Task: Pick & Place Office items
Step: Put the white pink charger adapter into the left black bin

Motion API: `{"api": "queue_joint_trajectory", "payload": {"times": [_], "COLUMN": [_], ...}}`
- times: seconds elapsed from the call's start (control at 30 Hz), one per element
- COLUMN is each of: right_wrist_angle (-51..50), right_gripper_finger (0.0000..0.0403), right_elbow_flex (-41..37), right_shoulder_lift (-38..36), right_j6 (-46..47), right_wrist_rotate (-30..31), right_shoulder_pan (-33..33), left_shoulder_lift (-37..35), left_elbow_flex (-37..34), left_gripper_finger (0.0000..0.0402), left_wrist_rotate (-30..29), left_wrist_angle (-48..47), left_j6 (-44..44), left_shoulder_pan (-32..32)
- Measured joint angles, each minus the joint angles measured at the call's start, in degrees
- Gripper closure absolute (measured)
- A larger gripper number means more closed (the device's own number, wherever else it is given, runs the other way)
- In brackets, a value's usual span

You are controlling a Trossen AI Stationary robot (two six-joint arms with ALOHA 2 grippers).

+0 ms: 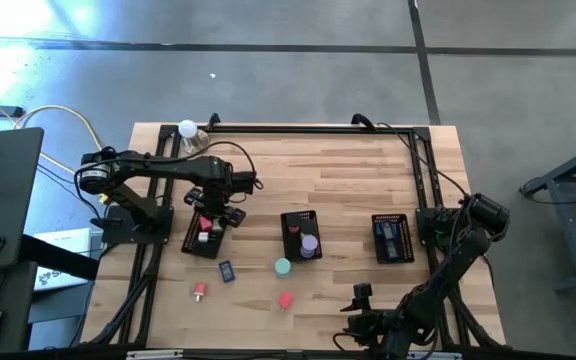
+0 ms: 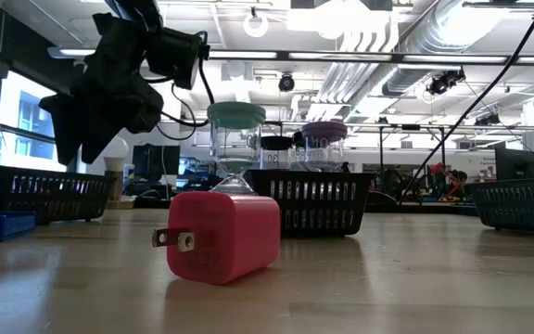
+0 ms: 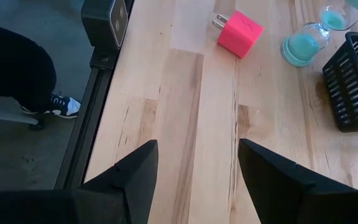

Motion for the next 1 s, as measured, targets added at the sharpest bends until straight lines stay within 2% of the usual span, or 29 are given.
{"api": "queue_joint_trajectory", "payload": {"times": [0.07,0.23,0.3,0.43,0.6,0.83,1.0], "right_wrist_angle": [0.0,0.0,0.2,0.3,0.3,0.4,1.3], "right_gripper_finger": [0.0192,0.0192,0.0192,0.0192,0.0192,0.0192,0.0192], "right_elbow_flex": [0.0,0.0,0.0,0.0,0.0,0.0,0.0], "right_shoulder_lift": [0.0,0.0,0.0,0.0,0.0,0.0,0.0], "right_j6": [0.0,0.0,0.0,0.0,-0.4,-1.5,-2.0], "right_wrist_rotate": [0.0,0.1,0.2,0.2,1.0,2.2,2.2], "right_shoulder_pan": [0.0,0.0,0.0,-0.2,-0.2,-0.5,-1.6], "left_shoulder_lift": [-0.1,-0.4,-1.2,-4.3,-9.9,-16.1,-17.7], "left_elbow_flex": [0.0,0.0,0.3,1.4,2.6,2.8,2.8], "left_gripper_finger": [0.0181,0.0181,0.0181,0.0181,0.0181,0.0181,0.0181], "left_wrist_rotate": [2.2,15.2,15.8,11.6,5.1,-6.0,-16.9], "left_wrist_angle": [0.0,0.0,-0.4,-0.7,-0.6,-0.6,0.5], "left_j6": [-0.1,-1.9,-3.5,-4.6,-6.5,-12.4,-17.0], "left_shoulder_pan": [0.8,2.7,2.5,2.0,-2.3,-15.0,-25.6]}}
